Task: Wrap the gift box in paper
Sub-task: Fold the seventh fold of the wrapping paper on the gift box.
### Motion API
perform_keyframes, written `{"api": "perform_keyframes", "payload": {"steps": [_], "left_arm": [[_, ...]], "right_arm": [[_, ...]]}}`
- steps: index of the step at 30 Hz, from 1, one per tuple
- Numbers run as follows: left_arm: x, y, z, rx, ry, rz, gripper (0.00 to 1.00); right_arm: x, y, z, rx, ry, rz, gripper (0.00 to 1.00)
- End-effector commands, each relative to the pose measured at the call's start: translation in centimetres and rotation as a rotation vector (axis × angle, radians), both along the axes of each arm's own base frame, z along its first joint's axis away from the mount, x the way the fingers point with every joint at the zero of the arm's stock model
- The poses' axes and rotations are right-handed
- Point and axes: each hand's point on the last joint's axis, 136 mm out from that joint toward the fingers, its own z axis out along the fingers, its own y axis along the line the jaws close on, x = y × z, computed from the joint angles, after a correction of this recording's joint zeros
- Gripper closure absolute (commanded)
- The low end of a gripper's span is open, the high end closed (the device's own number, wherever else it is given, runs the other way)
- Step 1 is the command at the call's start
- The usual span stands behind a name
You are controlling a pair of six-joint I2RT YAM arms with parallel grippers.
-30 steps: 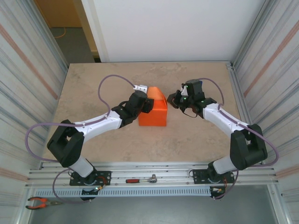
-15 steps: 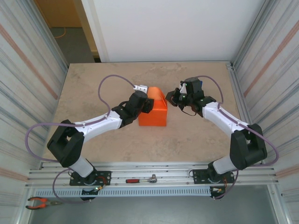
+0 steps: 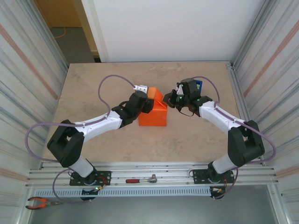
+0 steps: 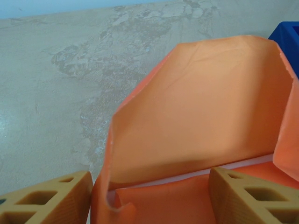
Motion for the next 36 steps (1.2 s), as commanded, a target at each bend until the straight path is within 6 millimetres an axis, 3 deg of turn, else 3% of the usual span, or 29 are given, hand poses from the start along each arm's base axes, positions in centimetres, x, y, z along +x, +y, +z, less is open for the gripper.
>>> {"api": "perform_keyframes", "payload": {"steps": [1,13,29,36], "left_arm": [[-1.1,0.7,-3.2,0.086,0.081,0.005,0.33],[-1.2,0.7,-3.4,0.085,0.082,0.007,0.34],[-1.4,0.7,-3.4,0.083,0.085,0.009,0.34],[-1.4,0.7,-3.5,0.084,0.086,0.009,0.34]], "right_arm": [[-0.8,0.7,-0.3,-0.022,0.004,0.050,1.00],[-2.2,1.8,-1.3,-0.103,-0.010,0.124,1.00],[-1.5,2.2,1.4,-0.121,-0.101,0.141,1.00],[-1.9,2.3,0.1,-0.126,-0.071,0.151,1.00]]}}
